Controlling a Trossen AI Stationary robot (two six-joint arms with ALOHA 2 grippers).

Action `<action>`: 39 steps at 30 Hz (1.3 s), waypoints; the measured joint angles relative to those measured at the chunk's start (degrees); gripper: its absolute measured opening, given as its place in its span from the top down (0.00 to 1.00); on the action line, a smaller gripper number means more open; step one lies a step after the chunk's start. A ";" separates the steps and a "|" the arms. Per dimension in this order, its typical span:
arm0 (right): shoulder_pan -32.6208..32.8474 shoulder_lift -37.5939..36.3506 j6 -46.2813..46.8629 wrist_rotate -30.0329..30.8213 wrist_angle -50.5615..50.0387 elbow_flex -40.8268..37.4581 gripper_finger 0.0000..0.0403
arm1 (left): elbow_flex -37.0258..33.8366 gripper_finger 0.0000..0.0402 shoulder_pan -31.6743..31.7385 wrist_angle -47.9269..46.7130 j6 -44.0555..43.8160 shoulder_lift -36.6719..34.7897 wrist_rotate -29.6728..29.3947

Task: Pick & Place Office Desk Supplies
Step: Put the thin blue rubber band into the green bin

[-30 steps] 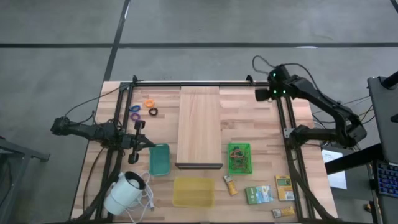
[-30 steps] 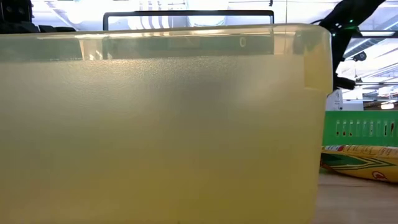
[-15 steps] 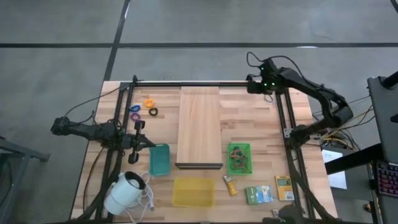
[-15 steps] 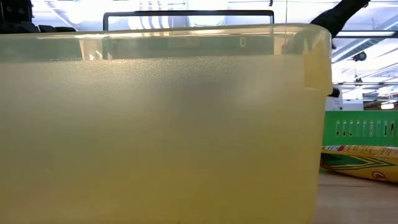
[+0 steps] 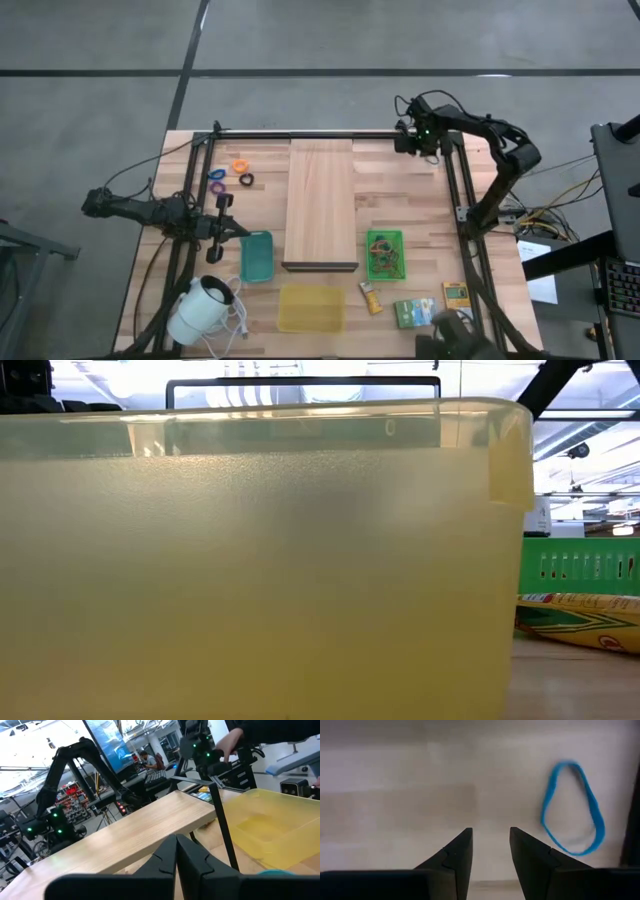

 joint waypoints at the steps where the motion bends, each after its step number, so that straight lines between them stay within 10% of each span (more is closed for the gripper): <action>1: 0.04 0.00 -0.80 0.06 0.22 0.68 0.69 | 0.00 0.97 0.00 0.00 0.01 0.00 0.00; 39: -2.90 8.44 8.12 3.27 -11.81 8.56 0.71 | -0.01 0.97 -0.07 0.00 0.00 0.00 0.00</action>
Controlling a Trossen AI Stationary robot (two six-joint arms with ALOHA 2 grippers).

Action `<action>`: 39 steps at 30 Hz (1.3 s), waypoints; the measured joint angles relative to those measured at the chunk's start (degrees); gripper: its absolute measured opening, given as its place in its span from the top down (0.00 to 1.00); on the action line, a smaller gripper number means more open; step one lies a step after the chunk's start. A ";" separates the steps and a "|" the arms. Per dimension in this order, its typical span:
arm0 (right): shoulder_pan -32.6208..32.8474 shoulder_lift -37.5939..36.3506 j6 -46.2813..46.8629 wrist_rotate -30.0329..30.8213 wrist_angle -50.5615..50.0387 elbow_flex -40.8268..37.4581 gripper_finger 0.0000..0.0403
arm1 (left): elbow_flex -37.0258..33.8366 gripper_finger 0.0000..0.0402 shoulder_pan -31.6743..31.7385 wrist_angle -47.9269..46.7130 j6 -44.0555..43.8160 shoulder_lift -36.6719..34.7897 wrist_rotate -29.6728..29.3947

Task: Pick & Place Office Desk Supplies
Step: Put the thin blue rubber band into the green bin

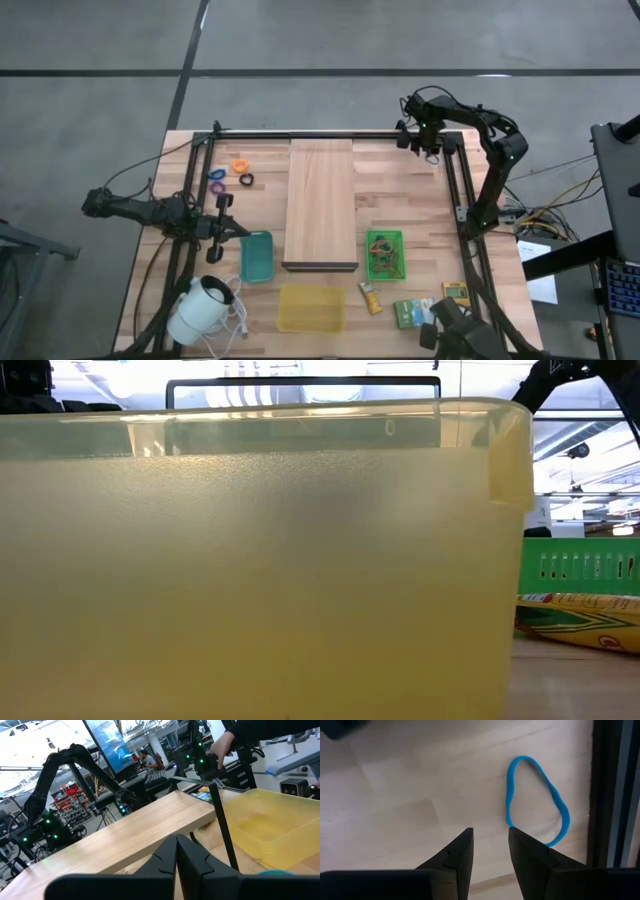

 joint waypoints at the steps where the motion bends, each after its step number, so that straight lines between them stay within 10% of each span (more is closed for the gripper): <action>1: -0.22 -0.05 0.00 -0.40 0.00 0.03 0.71 | 0.02 0.97 0.00 0.00 0.02 0.00 0.00; 17: -2.52 -0.07 0.00 -6.63 -1.30 1.65 0.71 | 0.01 0.97 0.02 0.00 0.00 0.00 0.00; 39: 0.09 -0.07 -0.63 -0.21 0.37 -0.52 0.71 | 0.00 0.97 0.07 0.00 0.01 0.00 0.00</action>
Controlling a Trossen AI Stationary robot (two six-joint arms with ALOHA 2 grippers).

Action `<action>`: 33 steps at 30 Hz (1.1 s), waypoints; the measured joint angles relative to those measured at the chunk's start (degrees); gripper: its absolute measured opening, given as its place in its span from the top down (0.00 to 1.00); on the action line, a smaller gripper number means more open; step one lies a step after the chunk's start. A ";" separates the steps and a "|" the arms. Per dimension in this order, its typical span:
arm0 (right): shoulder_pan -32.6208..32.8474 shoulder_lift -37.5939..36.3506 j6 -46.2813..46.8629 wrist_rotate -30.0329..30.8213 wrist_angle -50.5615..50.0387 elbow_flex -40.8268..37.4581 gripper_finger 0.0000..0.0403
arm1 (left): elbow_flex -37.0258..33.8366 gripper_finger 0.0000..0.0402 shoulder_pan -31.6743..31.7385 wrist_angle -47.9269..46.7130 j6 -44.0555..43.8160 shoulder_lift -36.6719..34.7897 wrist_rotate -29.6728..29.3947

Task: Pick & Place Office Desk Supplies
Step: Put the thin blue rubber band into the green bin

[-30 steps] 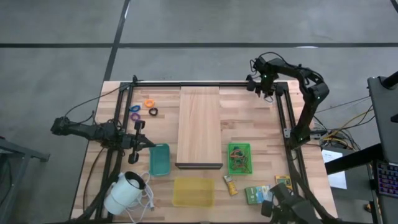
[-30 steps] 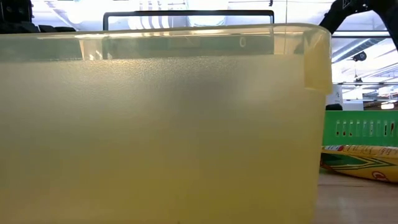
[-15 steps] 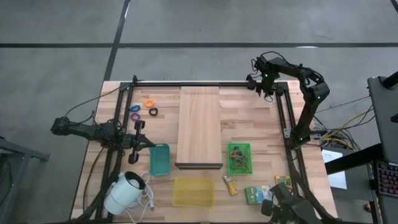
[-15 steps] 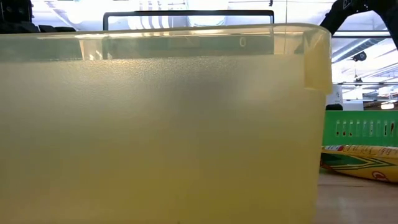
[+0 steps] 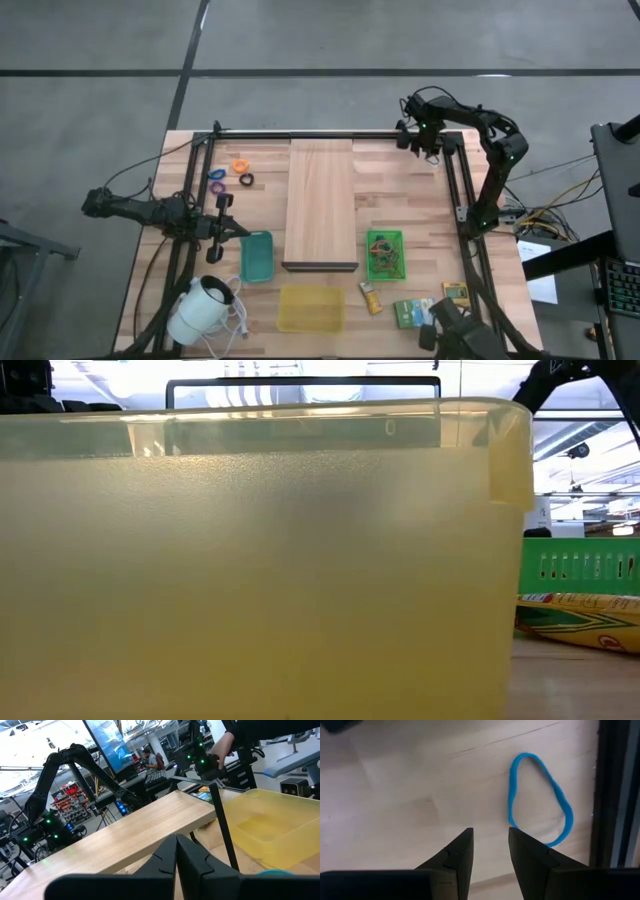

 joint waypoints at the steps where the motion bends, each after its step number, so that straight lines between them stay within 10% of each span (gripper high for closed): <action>1: 0.13 0.00 -0.20 0.12 0.04 -0.05 0.71 | 0.02 0.97 0.00 0.00 0.00 0.00 0.00; 33: -0.80 -0.29 -5.32 -12.01 0.25 -0.31 0.71 | 0.01 0.97 -0.07 -0.02 0.00 0.00 0.00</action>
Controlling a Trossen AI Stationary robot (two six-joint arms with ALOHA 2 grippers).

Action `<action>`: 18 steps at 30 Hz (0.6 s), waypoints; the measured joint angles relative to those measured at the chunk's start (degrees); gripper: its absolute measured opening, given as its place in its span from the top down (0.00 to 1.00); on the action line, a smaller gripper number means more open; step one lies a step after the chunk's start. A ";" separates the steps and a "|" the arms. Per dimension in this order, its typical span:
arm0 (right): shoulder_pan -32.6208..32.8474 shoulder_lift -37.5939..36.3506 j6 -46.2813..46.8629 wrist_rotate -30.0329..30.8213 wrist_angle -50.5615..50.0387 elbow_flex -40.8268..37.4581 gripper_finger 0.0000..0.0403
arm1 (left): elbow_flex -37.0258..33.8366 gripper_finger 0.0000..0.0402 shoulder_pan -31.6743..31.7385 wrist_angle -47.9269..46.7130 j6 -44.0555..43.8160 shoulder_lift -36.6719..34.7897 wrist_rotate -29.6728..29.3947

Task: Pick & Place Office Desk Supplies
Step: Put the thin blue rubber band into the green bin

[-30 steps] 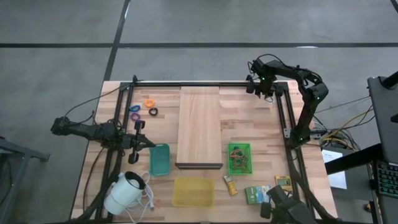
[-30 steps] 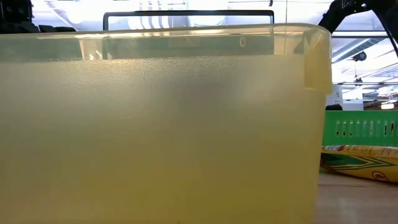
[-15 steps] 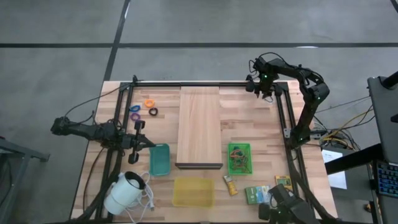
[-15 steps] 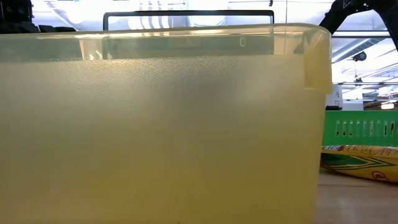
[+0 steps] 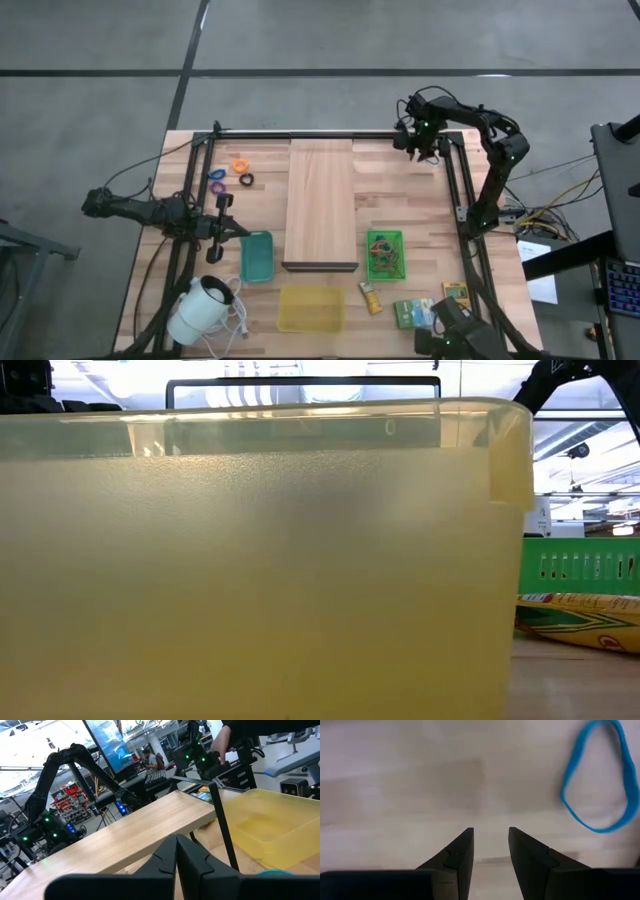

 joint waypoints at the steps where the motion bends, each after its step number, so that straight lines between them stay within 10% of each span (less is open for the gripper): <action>1: 0.24 0.02 0.54 0.42 0.53 0.00 0.71 | -0.02 0.97 0.00 0.01 0.01 0.00 0.00; 18: 0.94 -0.09 8.36 -0.71 1.06 0.08 0.71 | 0.01 0.97 0.00 -0.01 -0.01 0.00 0.00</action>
